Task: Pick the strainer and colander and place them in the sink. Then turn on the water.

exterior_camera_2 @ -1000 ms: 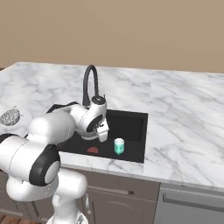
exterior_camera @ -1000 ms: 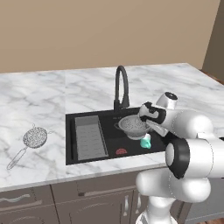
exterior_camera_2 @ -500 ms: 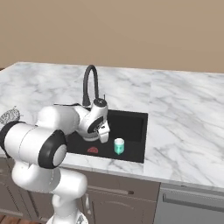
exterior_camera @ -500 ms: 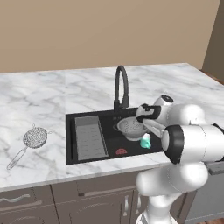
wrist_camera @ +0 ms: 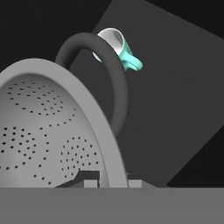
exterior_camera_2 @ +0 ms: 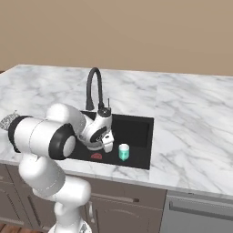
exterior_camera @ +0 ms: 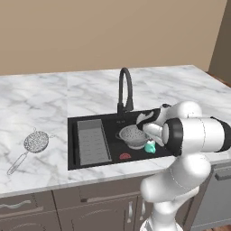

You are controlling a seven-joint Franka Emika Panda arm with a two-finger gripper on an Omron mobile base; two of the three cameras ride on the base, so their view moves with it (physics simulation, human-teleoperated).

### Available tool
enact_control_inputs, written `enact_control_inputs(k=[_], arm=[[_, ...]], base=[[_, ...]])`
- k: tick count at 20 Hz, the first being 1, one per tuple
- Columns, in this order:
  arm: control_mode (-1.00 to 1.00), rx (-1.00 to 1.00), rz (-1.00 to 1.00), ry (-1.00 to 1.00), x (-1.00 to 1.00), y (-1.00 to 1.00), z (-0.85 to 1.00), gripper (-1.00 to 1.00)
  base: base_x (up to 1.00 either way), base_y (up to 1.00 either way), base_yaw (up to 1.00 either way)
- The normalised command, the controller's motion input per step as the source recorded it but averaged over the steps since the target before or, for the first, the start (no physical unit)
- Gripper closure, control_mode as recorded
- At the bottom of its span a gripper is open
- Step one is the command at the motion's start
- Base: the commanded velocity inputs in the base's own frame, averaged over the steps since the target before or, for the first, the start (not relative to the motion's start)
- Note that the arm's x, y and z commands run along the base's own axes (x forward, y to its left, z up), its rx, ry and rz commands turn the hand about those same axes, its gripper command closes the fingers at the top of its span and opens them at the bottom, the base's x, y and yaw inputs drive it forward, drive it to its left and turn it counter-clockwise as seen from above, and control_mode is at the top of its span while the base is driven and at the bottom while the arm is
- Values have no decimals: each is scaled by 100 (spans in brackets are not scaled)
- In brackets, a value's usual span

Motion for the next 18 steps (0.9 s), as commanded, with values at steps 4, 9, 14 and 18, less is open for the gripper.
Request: enact_control_inputs(k=[4,9,14,18], arm=[[-100,0,0,0,12,4,-36,100],[-100,0,0,0,14,6,-33,100],[-100,0,0,0,15,0,-36,100],[-100,0,0,0,17,2,-34,100]], base=[[0,0,0],[0,0,0],[0,0,0],[0,0,0]])
